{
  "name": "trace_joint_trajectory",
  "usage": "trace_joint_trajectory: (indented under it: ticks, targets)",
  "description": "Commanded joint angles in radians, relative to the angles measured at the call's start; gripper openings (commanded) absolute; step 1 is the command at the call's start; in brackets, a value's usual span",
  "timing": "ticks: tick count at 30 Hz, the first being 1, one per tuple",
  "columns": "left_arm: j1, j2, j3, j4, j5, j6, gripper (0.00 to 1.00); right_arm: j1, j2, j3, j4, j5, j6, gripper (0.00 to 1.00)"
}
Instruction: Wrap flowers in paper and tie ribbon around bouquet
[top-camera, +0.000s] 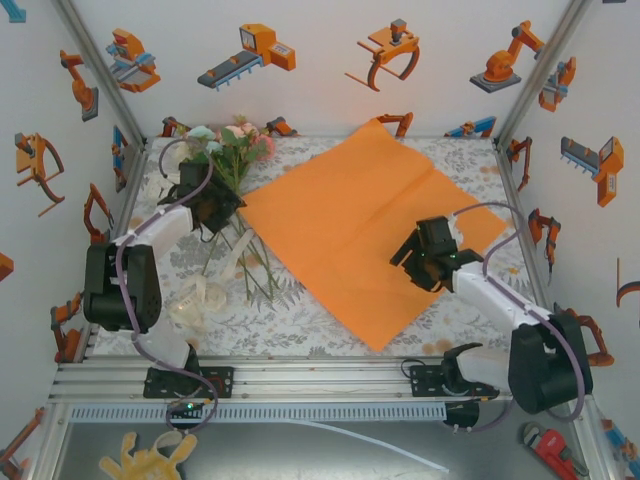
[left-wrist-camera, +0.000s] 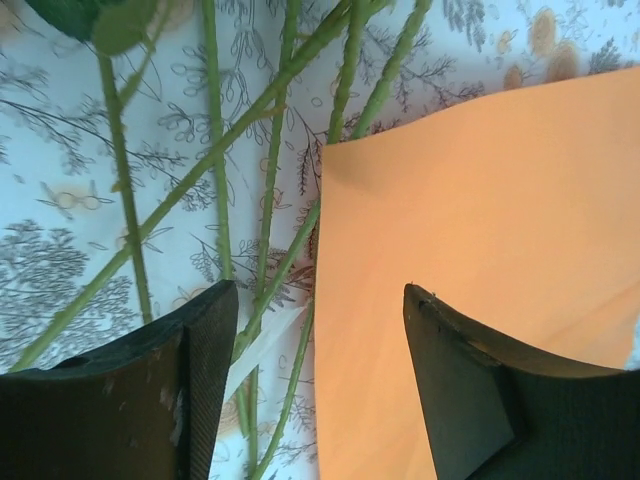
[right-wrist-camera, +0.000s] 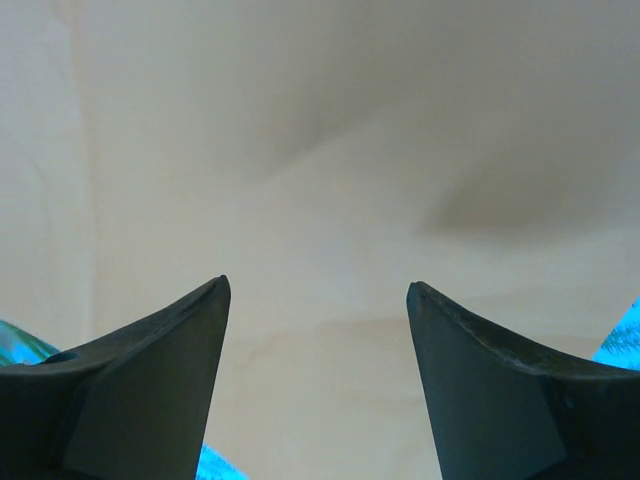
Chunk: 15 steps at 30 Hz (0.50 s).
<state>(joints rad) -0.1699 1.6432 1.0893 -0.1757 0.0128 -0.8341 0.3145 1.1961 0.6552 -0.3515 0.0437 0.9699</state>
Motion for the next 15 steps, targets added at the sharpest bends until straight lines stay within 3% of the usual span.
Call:
trace_joint_trajectory:
  ticks: [1, 4, 9, 15]
  targets:
    - [-0.049, -0.126, 0.062, -0.103, -0.086, 0.118, 0.63, 0.0, -0.021, 0.092, -0.066, 0.018, -0.067, 0.68]
    - [-0.209, -0.159, 0.07, -0.088, -0.127, 0.138, 0.62, 0.0, 0.056, 0.172, -0.084, 0.034, -0.13, 0.69]
    - [-0.449, 0.028, 0.174, -0.051, -0.124, 0.122, 0.61, -0.02, 0.238, 0.252, -0.067, 0.036, -0.234, 0.7]
    - [-0.488, 0.299, 0.277, -0.01, -0.188, 0.142, 0.62, -0.117, 0.376, 0.294, -0.044, -0.016, -0.338, 0.71]
